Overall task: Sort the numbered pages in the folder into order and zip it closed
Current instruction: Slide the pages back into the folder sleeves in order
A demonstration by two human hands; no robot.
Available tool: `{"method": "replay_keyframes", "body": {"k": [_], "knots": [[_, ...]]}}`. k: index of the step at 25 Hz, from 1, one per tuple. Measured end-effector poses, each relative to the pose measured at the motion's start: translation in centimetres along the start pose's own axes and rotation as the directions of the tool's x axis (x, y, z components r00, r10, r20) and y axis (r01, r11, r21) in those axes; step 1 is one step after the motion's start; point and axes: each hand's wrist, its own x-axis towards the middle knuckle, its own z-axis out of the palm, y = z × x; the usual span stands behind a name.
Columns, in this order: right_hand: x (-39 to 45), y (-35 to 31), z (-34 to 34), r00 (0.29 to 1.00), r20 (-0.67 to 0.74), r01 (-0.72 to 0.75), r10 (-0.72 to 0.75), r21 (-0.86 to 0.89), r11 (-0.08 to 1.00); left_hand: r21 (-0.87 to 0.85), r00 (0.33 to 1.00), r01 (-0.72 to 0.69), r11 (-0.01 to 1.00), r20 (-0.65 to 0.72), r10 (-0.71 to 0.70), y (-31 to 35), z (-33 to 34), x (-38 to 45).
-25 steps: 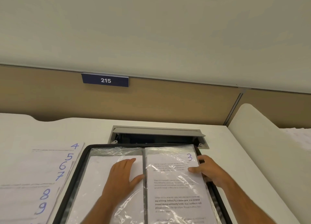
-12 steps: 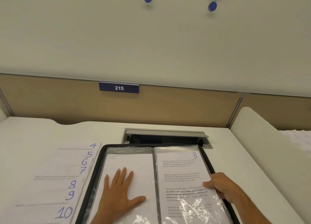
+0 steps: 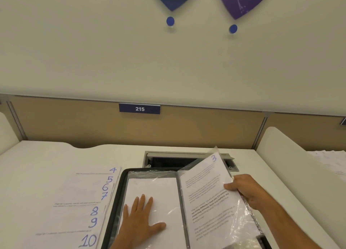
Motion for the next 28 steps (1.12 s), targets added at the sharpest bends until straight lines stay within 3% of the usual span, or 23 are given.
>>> {"method": "replay_keyframes", "body": {"k": [1,3,6,8,11,14,19,21,24,28], "knots": [[-0.4,-0.9,0.9,1.000,0.020,0.018,-0.019,0.006,1.000,-0.105,0.998,0.042,0.994,0.058,-0.036,0.9,-1.3,-0.2],[-1.1,-2.4,3.0,0.997,0.050,0.056,-0.056,-0.005,0.998,-0.408,0.998,0.062,0.911,0.008,-0.065,3.3,-4.0,-0.5],[-2.2,-4.3,6.9,0.989,0.057,0.145,-0.139,-0.113,0.983,-0.785,0.992,-0.017,0.619,-0.090,-0.087,7.3,-8.1,-1.0],[-3.3,-5.3,10.0,0.975,0.070,0.220,-0.209,-0.221,0.950,-0.895,0.995,0.020,0.446,-0.025,-0.096,8.9,-10.7,-1.2],[-4.3,-6.1,14.2,0.960,0.101,0.279,-0.260,-0.312,0.908,-0.946,0.994,0.080,0.313,0.052,-0.098,9.4,-13.2,-1.5],[-4.2,-5.8,17.5,0.954,0.129,0.300,-0.272,-0.332,0.894,-0.938,0.987,0.051,0.343,-0.004,-0.158,8.2,-14.0,-2.0],[-4.4,-4.3,18.9,0.916,0.301,0.330,-0.266,-0.187,0.925,-0.850,0.947,0.094,0.519,-0.085,-0.311,4.4,-13.3,-1.5],[-4.0,-3.1,19.5,0.929,0.226,0.333,-0.291,-0.175,0.927,-0.827,0.936,0.133,0.547,-0.077,-0.344,2.6,-12.7,-1.1],[-3.5,0.1,20.3,0.934,0.036,0.344,-0.355,-0.350,0.871,-0.791,0.921,0.186,0.583,-0.066,-0.383,-0.5,-11.2,-0.6],[-3.1,5.4,21.1,0.918,0.132,0.374,-0.373,-0.595,0.711,-0.705,0.906,0.285,0.650,-0.025,-0.423,-3.7,-8.6,-0.1]]}}
